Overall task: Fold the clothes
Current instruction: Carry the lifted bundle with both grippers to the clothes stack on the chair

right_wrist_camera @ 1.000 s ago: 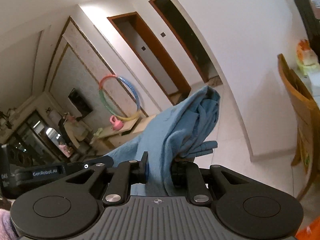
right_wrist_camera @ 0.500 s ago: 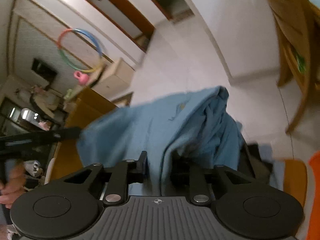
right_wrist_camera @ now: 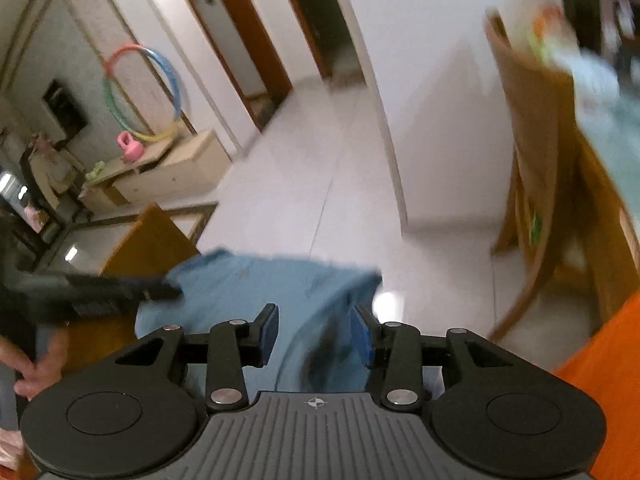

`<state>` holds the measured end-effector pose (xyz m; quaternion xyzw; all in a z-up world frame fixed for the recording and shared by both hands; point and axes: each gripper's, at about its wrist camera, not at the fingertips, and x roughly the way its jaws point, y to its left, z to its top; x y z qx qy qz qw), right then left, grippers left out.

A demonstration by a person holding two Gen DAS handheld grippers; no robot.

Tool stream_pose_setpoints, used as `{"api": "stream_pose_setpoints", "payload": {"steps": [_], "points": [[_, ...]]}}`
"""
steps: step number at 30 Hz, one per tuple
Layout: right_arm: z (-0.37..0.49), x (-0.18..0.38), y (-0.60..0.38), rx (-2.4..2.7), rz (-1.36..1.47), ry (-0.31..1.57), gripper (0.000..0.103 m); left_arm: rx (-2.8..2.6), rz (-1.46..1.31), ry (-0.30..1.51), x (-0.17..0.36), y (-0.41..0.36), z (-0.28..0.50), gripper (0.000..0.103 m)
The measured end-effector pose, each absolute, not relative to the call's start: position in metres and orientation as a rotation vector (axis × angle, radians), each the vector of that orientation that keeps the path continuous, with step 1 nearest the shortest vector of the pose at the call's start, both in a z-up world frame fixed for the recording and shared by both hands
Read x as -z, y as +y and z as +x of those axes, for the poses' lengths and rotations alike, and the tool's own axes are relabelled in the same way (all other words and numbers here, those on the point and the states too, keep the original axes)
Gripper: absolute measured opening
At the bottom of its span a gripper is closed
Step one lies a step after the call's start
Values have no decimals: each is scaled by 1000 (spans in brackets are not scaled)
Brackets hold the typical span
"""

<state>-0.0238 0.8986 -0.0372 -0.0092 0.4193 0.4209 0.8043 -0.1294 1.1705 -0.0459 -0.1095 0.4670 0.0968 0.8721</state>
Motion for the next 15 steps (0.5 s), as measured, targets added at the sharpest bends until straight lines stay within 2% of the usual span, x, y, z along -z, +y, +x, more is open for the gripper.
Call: {"api": "stream_pose_setpoints", "payload": {"steps": [6,9,15], "points": [[-33,67,947,-1027,-154,890,38,-263,-255,1058,74,1173,-141,19],[-44,82,958,-1081,-193,914,39,-311,-256,1132,91,1174,-143,19],[-59,109,960,-1045,-223,986,39,-349,-298,1167,114,1178,-153,19]]}}
